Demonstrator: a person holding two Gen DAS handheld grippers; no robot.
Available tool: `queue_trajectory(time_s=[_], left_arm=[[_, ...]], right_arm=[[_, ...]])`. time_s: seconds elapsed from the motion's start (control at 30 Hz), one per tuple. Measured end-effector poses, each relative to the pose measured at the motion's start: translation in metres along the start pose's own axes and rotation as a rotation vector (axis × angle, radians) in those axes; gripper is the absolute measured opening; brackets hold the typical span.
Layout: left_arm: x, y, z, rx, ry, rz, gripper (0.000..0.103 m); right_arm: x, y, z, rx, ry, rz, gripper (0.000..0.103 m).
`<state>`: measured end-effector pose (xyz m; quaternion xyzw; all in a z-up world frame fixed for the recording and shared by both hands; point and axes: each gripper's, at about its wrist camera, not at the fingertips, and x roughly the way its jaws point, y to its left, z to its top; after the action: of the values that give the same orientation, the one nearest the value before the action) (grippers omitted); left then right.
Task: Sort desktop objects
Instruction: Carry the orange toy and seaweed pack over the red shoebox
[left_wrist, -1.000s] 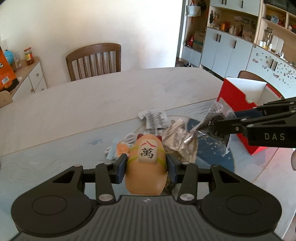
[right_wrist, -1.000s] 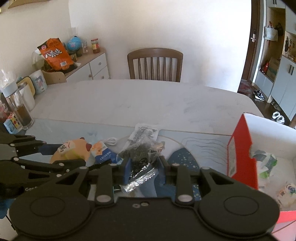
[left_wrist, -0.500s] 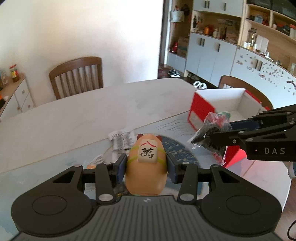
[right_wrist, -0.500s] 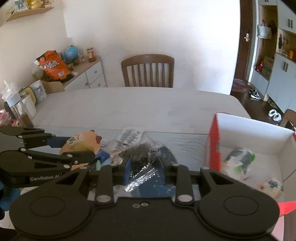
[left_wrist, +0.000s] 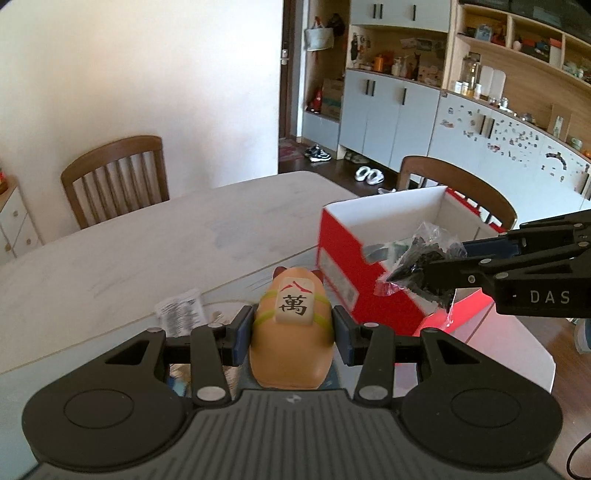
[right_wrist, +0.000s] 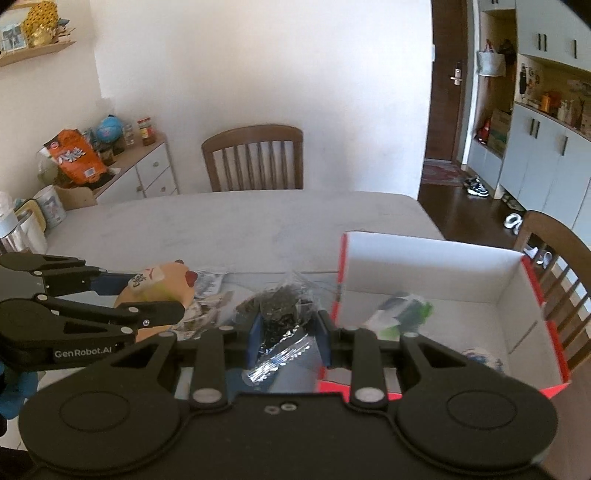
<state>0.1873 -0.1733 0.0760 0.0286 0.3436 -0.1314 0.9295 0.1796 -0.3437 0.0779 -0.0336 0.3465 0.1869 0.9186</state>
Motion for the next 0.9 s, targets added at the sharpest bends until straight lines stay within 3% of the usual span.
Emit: queue_trajectory(time_s=[0.9], left_arm=[[0.071,-0.123,0.047,0.126,0.028,-0.092,0.044]], right_arm=[[-0.012,-0.126,0.001,0.06,-0.003,-0.065,0.03]])
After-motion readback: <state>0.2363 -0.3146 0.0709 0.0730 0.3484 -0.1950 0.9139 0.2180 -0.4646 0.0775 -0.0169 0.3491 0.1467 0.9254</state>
